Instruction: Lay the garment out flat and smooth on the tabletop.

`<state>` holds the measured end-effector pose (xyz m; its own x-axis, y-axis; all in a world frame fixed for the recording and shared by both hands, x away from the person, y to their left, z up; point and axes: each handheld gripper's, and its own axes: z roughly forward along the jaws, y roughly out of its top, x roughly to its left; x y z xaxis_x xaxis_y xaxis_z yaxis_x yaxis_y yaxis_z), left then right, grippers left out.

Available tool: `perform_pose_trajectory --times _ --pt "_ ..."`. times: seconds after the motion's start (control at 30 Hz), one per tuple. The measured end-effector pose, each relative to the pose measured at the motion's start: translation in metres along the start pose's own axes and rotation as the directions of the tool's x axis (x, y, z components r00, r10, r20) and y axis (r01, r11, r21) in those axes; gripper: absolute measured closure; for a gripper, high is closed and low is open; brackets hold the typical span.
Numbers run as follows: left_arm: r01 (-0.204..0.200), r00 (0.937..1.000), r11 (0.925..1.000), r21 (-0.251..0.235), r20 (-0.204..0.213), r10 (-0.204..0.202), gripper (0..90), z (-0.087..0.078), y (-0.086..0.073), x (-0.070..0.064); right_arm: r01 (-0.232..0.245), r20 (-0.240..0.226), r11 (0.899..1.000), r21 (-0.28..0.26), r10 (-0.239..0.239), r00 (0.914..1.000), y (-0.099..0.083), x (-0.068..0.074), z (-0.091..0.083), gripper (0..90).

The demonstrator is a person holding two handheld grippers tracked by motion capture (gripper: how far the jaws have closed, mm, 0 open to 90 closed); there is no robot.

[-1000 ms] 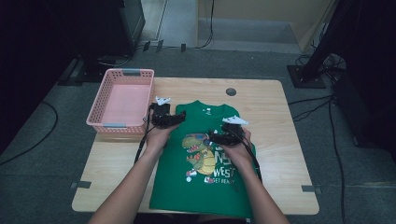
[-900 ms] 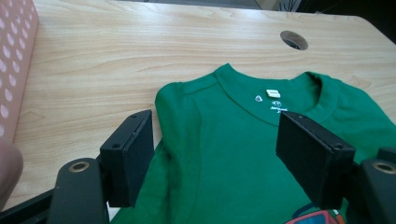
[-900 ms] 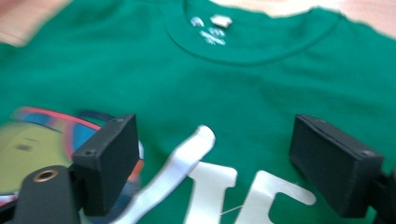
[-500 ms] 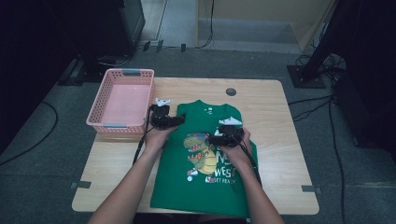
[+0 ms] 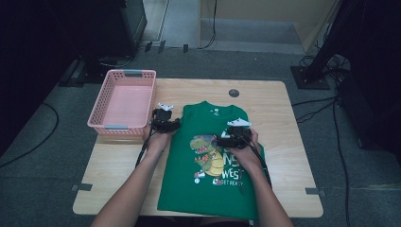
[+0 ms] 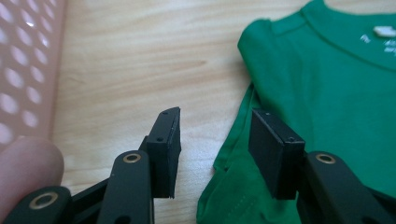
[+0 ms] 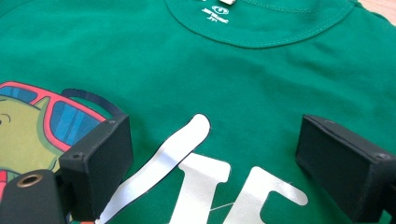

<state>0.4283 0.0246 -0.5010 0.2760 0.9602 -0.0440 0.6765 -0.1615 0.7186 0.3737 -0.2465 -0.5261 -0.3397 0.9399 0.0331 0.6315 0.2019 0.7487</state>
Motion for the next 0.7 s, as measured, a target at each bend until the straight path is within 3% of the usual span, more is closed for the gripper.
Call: perform_pose_trajectory --times 0.07,0.2,0.3,0.37,0.4,0.47,0.57,0.63,0.7 --pt "0.008 0.9999 0.9999 0.015 0.009 -0.008 54.9 0.004 -0.003 -0.001 0.007 -0.007 1.0 -0.001 -0.007 1.0 0.0 -0.002 0.0 11.0" --pt "-0.028 0.9996 0.9996 0.006 0.005 0.028 54.2 0.007 -0.009 -0.006 0.007 -0.012 1.0 -0.002 -0.007 0.9999 -0.001 -0.004 -0.001 11.0" --pt "-0.055 0.9984 0.9984 -0.008 0.015 0.055 67.5 0.006 -0.01 -0.007 0.009 -0.009 1.0 0.001 -0.009 0.9999 -0.001 -0.003 -0.001 11.0" --pt "-0.028 0.9996 0.9996 -0.004 0.007 0.028 86.6 0.004 -0.009 -0.005 0.012 -0.004 1.0 0.001 -0.012 0.9999 -0.001 -0.003 -0.001 11.0" --pt "-0.016 0.9998 0.9999 -0.001 0.014 0.016 90.0 0.003 -0.008 -0.003 0.015 -0.002 1.0 0.002 -0.015 0.9999 -0.001 -0.003 -0.001 11.0" --pt "0.004 0.9995 0.9999 -0.012 0.032 -0.003 90.0 0.0 -0.006 0.0 0.018 0.001 1.0 0.003 -0.018 0.9998 -0.001 -0.002 -0.001 11.0" --pt "0.042 0.9967 0.9969 -0.067 0.072 -0.038 90.0 -0.013 -0.001 0.001 0.02 0.004 1.0 0.004 -0.02 0.9998 -0.001 -0.002 -0.001 11.1" --pt "0.048 0.9967 0.9927 -0.111 0.071 -0.04 90.0 -0.023 0.003 -0.001 0.02 0.004 1.0 0.004 -0.02 0.9998 -0.001 -0.002 -0.001 11.0" --pt "0.071 0.9969 0.991 -0.113 0.042 -0.066 90.0 -0.03 0.004 0.0 0.019 0.004 1.0 0.005 -0.019 0.9998 -0.001 -0.002 -0.001 11.0"
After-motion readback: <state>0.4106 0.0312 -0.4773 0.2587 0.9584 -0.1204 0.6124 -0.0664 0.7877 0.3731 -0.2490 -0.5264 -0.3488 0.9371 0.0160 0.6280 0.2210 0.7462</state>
